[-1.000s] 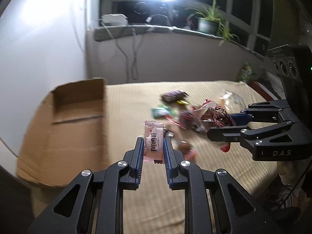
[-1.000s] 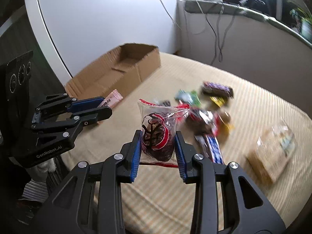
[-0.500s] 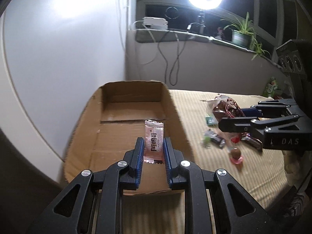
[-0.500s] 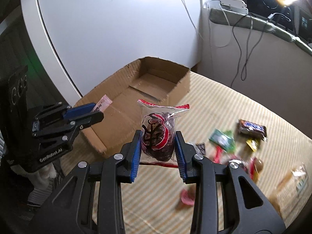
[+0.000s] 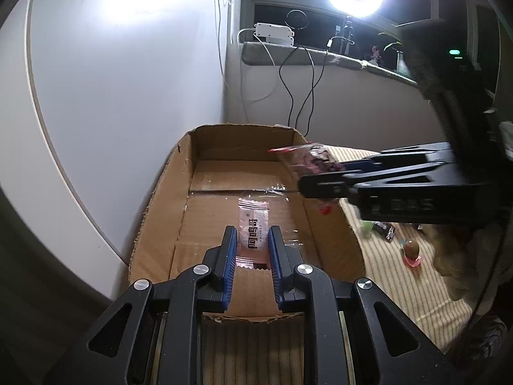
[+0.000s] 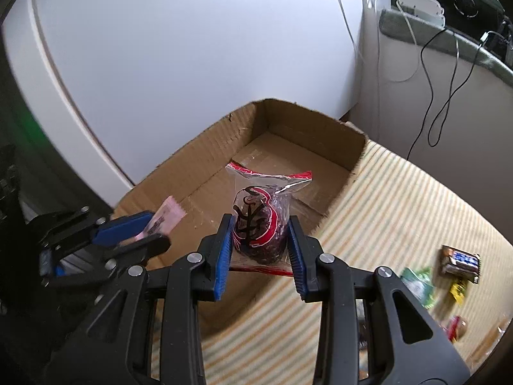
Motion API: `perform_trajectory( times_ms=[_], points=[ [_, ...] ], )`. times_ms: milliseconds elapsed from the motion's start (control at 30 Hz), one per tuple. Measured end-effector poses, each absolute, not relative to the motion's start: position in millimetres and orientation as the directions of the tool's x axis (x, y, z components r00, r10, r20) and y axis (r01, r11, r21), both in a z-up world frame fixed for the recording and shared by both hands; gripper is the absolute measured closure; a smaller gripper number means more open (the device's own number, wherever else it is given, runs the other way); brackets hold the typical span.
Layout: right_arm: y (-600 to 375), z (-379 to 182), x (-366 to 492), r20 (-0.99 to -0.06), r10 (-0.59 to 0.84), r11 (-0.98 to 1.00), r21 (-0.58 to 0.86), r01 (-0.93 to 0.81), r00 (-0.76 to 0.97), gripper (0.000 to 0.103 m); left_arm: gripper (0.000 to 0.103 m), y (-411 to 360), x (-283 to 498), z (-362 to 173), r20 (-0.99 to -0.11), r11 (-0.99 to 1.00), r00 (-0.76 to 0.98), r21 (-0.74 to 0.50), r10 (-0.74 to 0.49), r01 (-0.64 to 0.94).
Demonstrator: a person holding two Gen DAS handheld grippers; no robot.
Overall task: Organize snacks
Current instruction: 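Carry both snacks over the cardboard box and open both tools to drop them, then grasp the chocolate ball with the left tool while the right grasps the chocolate bar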
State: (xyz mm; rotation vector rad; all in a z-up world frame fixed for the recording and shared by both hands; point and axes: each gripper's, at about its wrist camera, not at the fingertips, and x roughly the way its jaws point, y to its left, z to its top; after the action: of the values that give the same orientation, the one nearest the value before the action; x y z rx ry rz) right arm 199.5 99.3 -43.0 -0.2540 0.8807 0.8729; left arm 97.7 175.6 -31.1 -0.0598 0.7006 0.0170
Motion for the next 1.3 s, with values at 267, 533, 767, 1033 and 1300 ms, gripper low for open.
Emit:
perform_trajectory(
  times_ms=[267,533,767,1033,1300],
  points=[
    [112.2,-57.9,210.8,-0.775,0.554,0.633,0.155,-0.758,0.305,0.069,0.085,180.3,101.1,-33.7,-0.651,0.998,0.759,-0.052,-0.002,-0.042],
    [109.8,-54.9,212.8,-0.773,0.551,0.635,0.144,-0.759,0.314,0.057,0.074,178.8,101.5,-32.2,-0.656,0.997,0.755,-0.045,0.020,-0.066],
    [97.5,-41.2,208.1,-0.754,0.561,0.641,0.135,-0.756,0.341,0.053,0.071,176.1,95.2,-27.5,-0.647,0.996,0.762,-0.045,0.029,-0.076],
    [68.3,-25.2,192.4,-0.733,0.565,0.653,0.117,-0.749,0.379,0.053,0.071,161.6,87.6,-15.6,-0.630,0.997,0.777,-0.052,0.017,-0.064],
    [11.1,-13.9,180.8,-0.721,0.544,0.690,0.093,-0.718,0.429,0.053,0.071,131.0,83.6,-11.0,-0.619,0.997,0.784,-0.076,-0.035,-0.015]
  ],
)
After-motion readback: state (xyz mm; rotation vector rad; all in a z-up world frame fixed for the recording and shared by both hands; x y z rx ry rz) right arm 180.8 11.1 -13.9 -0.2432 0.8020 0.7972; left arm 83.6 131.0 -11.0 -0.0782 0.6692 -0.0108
